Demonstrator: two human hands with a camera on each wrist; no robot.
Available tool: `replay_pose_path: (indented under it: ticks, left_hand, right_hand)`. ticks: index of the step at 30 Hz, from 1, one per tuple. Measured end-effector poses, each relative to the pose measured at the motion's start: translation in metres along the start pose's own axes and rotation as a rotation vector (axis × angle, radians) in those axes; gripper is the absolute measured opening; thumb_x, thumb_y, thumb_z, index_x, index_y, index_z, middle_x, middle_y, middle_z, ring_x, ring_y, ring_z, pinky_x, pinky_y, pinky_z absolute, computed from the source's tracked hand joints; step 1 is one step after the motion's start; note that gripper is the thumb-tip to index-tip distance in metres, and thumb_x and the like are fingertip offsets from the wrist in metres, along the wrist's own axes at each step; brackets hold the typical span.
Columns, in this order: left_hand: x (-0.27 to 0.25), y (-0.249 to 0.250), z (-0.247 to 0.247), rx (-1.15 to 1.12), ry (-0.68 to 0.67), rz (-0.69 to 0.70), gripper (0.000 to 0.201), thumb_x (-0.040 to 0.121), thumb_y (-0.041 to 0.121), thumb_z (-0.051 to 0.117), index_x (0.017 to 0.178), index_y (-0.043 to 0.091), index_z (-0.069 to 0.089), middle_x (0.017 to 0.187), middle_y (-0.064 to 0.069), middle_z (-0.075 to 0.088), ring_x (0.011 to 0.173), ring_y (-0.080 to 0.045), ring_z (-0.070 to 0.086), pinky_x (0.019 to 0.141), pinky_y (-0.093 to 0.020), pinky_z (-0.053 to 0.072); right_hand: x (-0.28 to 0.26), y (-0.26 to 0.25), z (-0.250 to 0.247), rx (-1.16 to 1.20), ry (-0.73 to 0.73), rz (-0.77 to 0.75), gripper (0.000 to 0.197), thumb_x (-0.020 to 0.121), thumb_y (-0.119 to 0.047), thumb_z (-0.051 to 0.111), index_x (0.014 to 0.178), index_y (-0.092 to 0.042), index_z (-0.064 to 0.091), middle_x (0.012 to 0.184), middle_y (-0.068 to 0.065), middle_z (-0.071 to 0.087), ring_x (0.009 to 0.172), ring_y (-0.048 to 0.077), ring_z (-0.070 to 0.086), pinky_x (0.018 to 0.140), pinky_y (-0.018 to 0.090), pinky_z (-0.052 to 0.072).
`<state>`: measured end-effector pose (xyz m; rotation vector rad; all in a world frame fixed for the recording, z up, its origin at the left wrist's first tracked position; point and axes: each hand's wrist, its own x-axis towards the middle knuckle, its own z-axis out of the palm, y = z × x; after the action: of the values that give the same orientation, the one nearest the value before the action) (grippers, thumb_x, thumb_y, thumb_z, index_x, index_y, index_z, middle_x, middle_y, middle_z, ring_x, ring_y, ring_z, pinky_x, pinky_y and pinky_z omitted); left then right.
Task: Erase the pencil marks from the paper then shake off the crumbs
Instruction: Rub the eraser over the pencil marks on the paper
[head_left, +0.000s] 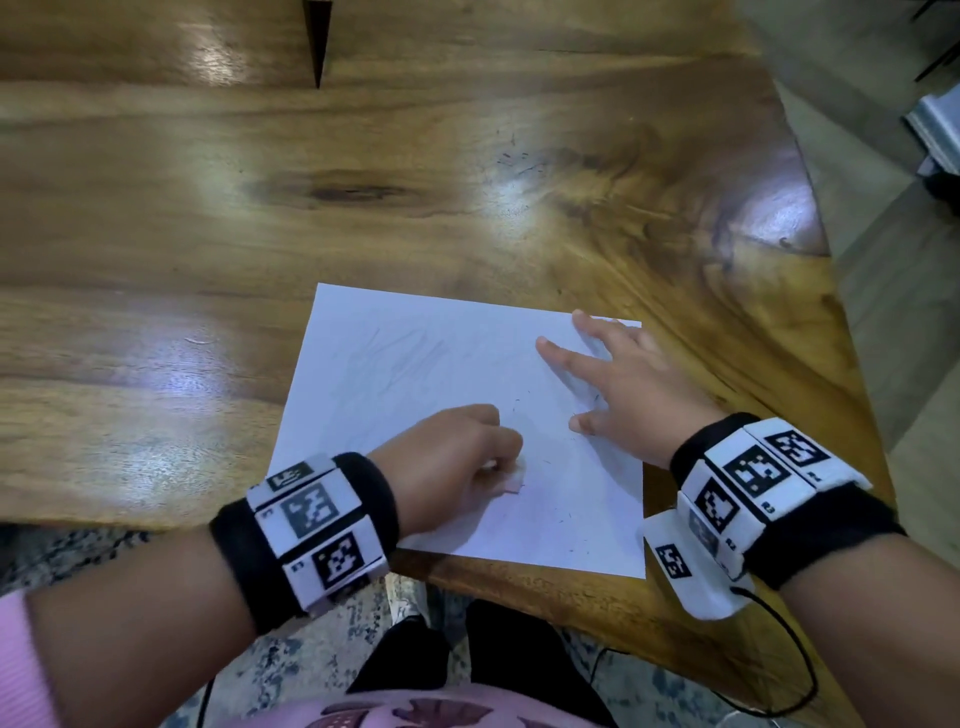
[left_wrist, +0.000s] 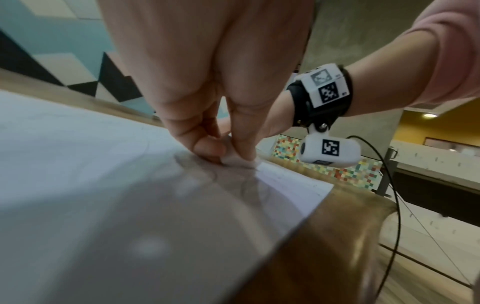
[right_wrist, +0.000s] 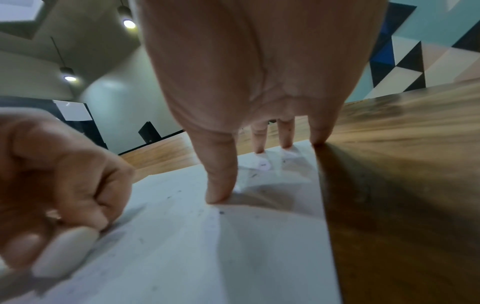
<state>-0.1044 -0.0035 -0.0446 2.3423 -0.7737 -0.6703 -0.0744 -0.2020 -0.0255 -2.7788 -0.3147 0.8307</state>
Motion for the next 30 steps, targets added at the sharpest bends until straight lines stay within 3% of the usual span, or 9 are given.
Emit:
replay_pose_path:
  ticks: [3, 6, 9, 12, 14, 17, 22, 25, 30]
  left_hand:
    - [-0.001, 0.002, 0.0, 0.004, 0.012, -0.02, 0.01, 0.083, 0.019, 0.061, 0.075, 0.013, 0.062, 0.081, 0.0, 0.05, 0.074, -0.02, 0.056, 0.069, -0.028, 0.044]
    - [0.004, 0.007, -0.007, 0.001, -0.012, -0.013, 0.009, 0.082, 0.019, 0.062, 0.075, 0.013, 0.065, 0.079, 0.0, 0.049, 0.074, -0.021, 0.055, 0.07, -0.029, 0.043]
    - [0.027, 0.015, -0.016, 0.052, 0.027, -0.031, 0.01, 0.082, 0.019, 0.061, 0.078, 0.01, 0.062, 0.079, 0.001, 0.043, 0.073, -0.018, 0.045, 0.066, -0.025, 0.032]
    - [0.033, 0.016, -0.014, 0.046, 0.025, -0.046, 0.01, 0.081, 0.017, 0.06, 0.073, 0.012, 0.058, 0.077, 0.0, 0.043, 0.072, -0.021, 0.047, 0.065, -0.026, 0.031]
    - [0.008, 0.011, -0.007, 0.02, -0.059, 0.018, 0.014, 0.078, 0.015, 0.056, 0.063, 0.016, 0.054, 0.074, -0.001, 0.047, 0.069, -0.021, 0.051, 0.062, -0.026, 0.036]
    - [-0.027, 0.003, 0.0, 0.016, -0.226, 0.0, 0.013, 0.081, 0.009, 0.056, 0.07, 0.015, 0.058, 0.081, 0.004, 0.048, 0.07, -0.013, 0.052, 0.063, -0.023, 0.042]
    - [0.029, 0.014, -0.02, 0.101, -0.001, -0.005, 0.007, 0.081, 0.014, 0.059, 0.077, 0.009, 0.061, 0.079, 0.0, 0.042, 0.073, -0.019, 0.044, 0.066, -0.024, 0.031]
    - [0.031, 0.013, -0.018, 0.118, 0.002, -0.019, 0.004, 0.08, 0.011, 0.059, 0.077, 0.01, 0.06, 0.079, -0.001, 0.046, 0.075, -0.02, 0.048, 0.066, -0.024, 0.031]
    - [-0.027, -0.002, -0.007, 0.028, -0.223, 0.019, 0.012, 0.077, 0.006, 0.061, 0.073, 0.017, 0.063, 0.081, 0.006, 0.048, 0.071, -0.01, 0.053, 0.058, -0.01, 0.033]
  right_hand:
    - [-0.003, -0.004, 0.003, -0.097, -0.104, -0.002, 0.104, 0.078, -0.051, 0.068, 0.147, -0.044, -0.01, 0.154, -0.006, -0.029, 0.143, 0.022, -0.022, 0.117, 0.039, -0.002]
    - [-0.004, -0.005, 0.006, -0.165, -0.128, -0.002, 0.119, 0.071, -0.056, 0.072, 0.146, -0.041, -0.019, 0.151, -0.002, -0.036, 0.141, 0.025, -0.027, 0.116, 0.041, -0.007]
    - [-0.004, -0.006, 0.007, -0.164, -0.132, -0.003, 0.119, 0.072, -0.056, 0.071, 0.145, -0.041, -0.021, 0.151, -0.001, -0.036, 0.141, 0.026, -0.028, 0.115, 0.042, -0.008]
    - [-0.005, -0.005, 0.006, -0.15, -0.148, 0.009, 0.118, 0.072, -0.055, 0.072, 0.145, -0.042, -0.02, 0.151, -0.003, -0.037, 0.141, 0.025, -0.028, 0.116, 0.041, -0.008]
    - [-0.004, -0.005, 0.005, -0.142, -0.148, 0.015, 0.118, 0.071, -0.055, 0.073, 0.145, -0.043, -0.019, 0.15, -0.004, -0.037, 0.141, 0.024, -0.028, 0.117, 0.041, -0.008]
    - [-0.004, -0.005, 0.005, -0.139, -0.157, 0.018, 0.118, 0.072, -0.054, 0.073, 0.145, -0.043, -0.02, 0.149, -0.004, -0.039, 0.14, 0.024, -0.03, 0.115, 0.042, -0.01]
    - [-0.004, -0.007, 0.004, -0.142, -0.173, 0.025, 0.118, 0.072, -0.055, 0.072, 0.144, -0.043, -0.022, 0.149, -0.004, -0.04, 0.14, 0.024, -0.031, 0.114, 0.042, -0.011]
    - [-0.004, -0.007, 0.004, -0.141, -0.175, 0.028, 0.119, 0.071, -0.055, 0.073, 0.144, -0.044, -0.021, 0.149, -0.005, -0.04, 0.14, 0.024, -0.03, 0.115, 0.042, -0.01]
    - [-0.004, -0.006, 0.003, -0.125, -0.175, 0.025, 0.119, 0.072, -0.053, 0.073, 0.144, -0.043, -0.02, 0.149, -0.005, -0.04, 0.14, 0.023, -0.031, 0.114, 0.041, -0.012]
